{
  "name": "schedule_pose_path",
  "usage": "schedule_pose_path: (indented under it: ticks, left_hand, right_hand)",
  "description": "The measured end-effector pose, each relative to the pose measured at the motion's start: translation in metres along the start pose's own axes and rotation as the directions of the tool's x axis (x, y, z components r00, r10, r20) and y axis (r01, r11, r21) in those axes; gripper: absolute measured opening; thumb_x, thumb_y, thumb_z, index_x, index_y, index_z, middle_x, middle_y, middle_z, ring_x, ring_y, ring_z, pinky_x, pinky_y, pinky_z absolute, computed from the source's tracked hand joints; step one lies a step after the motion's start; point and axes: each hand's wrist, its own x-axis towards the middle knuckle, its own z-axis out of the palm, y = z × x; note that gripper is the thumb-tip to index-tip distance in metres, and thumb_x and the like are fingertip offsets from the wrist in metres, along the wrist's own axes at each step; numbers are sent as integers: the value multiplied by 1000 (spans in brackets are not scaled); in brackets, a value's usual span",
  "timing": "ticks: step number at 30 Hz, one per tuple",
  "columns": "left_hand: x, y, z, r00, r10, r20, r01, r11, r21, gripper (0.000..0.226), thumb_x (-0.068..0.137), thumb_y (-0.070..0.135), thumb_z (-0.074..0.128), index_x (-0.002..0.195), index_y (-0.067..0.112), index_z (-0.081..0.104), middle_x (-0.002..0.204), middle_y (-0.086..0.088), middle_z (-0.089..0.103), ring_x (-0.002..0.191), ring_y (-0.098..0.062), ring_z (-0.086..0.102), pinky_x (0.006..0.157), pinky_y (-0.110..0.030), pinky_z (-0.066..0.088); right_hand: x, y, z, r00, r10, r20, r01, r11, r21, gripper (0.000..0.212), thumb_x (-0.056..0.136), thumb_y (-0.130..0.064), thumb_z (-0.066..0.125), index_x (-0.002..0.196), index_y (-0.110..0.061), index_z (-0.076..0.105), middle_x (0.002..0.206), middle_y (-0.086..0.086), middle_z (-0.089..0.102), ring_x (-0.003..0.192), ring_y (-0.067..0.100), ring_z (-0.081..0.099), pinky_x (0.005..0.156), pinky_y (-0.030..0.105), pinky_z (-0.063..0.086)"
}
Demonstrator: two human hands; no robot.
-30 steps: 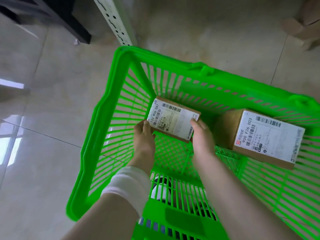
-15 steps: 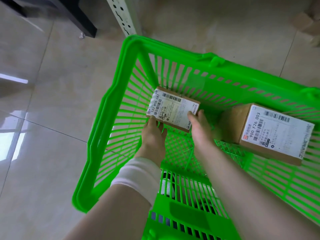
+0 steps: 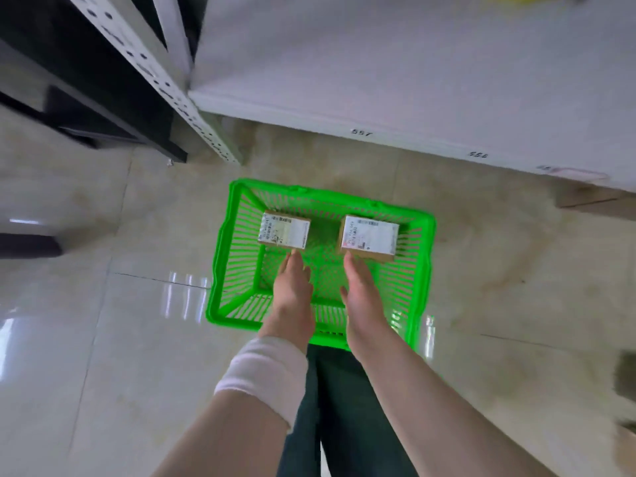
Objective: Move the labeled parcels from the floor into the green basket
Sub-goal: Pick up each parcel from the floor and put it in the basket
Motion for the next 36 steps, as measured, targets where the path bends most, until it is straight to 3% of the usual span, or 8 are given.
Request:
schedule_pose_path:
  ticks: [3,7,11,15,19,24,30,36]
  left_hand:
    - [-103,18,10,997,55,59,-54,998,-17,47,100,24,30,145,12,26,153,-6,32,138,-21,35,113,-33,25]
    - [-213,19,22,977,128,172,-137,990,44,46,99,22,34,143,9,31,149,-6,37,136,-20,38,112,-33,27]
    - [-274,-8,28,949,152,276,-203,965,168,45,98,22,37,142,12,34,146,-5,42,134,-19,42,109,-30,30]
    - [-326,-59,32,913,137,385,-278,898,341,45,97,23,36,142,14,36,142,-5,46,130,-17,44,105,-28,31]
    - [-376,-135,44,853,81,516,-368,795,482,45,98,19,35,143,13,33,146,-6,42,135,-18,40,112,-31,26]
    - [-440,-272,58,782,-85,618,-436,633,639,51,97,40,32,144,21,28,154,-1,29,143,-20,25,119,-41,18]
    - [-520,-453,65,776,-240,584,-374,571,731,49,97,26,38,145,19,30,149,2,37,136,-17,37,114,-33,24]
    - [-574,-581,89,692,-329,643,-494,433,754,51,96,28,40,145,21,29,150,1,36,136,-17,37,115,-33,26]
  right_hand:
    - [-90,-44,-33,996,-81,-24,84,989,123,26,98,-29,41,124,-27,46,124,-8,50,112,7,47,110,30,32]
    - [-182,-72,-76,984,-154,-87,170,958,230,34,98,-27,41,131,-21,48,130,-6,52,122,10,48,111,33,34]
    - [-237,-58,-121,980,-134,-147,181,905,384,18,98,-29,40,102,-23,57,105,-4,61,108,14,56,92,25,40]
    - [-284,-21,-175,964,-101,-247,228,792,566,22,98,-27,41,117,-18,49,108,-3,57,110,12,49,101,27,36]
    - [-324,36,-247,944,-41,-328,267,680,683,45,97,-30,44,139,-13,41,142,3,47,134,17,41,110,29,33]
    - [-377,123,-369,900,69,-430,333,528,781,50,97,-28,44,143,-11,37,147,4,42,137,19,37,112,30,31]
    - [-447,244,-526,796,185,-576,470,410,782,46,97,-33,43,138,-12,43,140,3,50,133,18,42,106,28,34]
    - [-474,310,-638,743,244,-623,543,324,774,49,98,-36,41,140,-11,43,140,4,50,132,17,43,108,29,35]
